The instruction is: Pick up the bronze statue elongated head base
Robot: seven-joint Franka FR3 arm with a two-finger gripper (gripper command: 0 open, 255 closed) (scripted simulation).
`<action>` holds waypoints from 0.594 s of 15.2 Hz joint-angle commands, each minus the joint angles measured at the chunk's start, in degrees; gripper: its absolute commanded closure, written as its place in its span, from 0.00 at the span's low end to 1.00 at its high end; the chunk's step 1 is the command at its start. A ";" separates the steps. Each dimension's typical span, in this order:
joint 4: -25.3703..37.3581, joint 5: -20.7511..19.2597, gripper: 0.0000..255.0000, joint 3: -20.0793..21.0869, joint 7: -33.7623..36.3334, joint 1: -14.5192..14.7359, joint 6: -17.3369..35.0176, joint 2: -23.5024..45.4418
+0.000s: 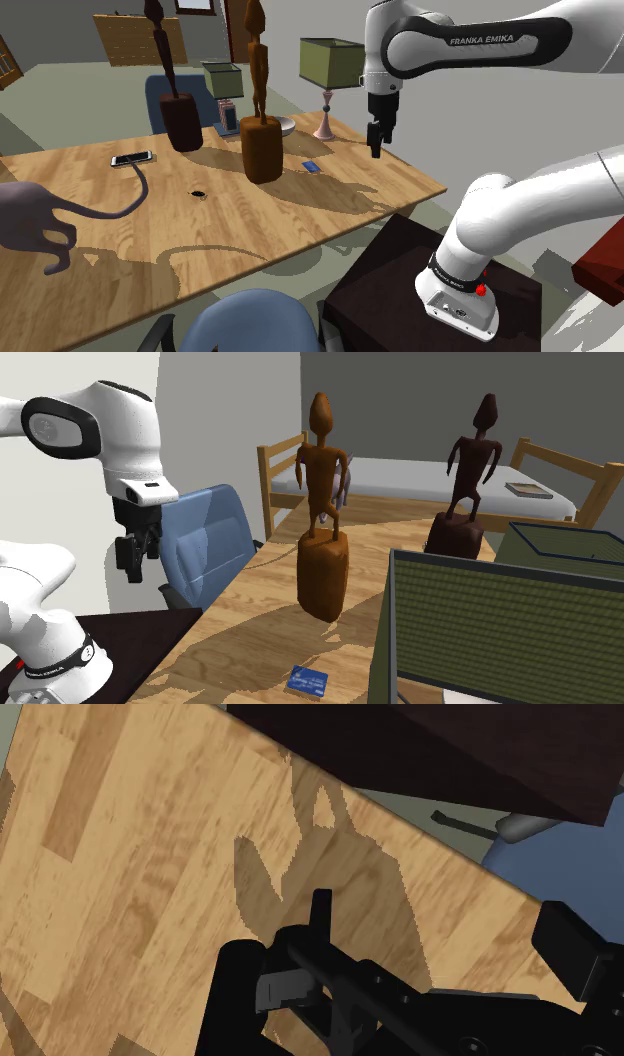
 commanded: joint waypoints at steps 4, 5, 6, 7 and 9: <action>4.41 1.16 0.00 1.00 1.95 0.25 2.65 4.39; 5.95 1.48 0.00 1.32 2.57 0.30 3.43 5.82; 7.52 1.77 0.00 1.64 3.19 0.35 4.17 7.24; 9.13 2.02 0.00 1.94 3.81 0.39 4.86 8.64; 12.46 2.44 0.00 2.52 5.02 0.45 6.10 11.40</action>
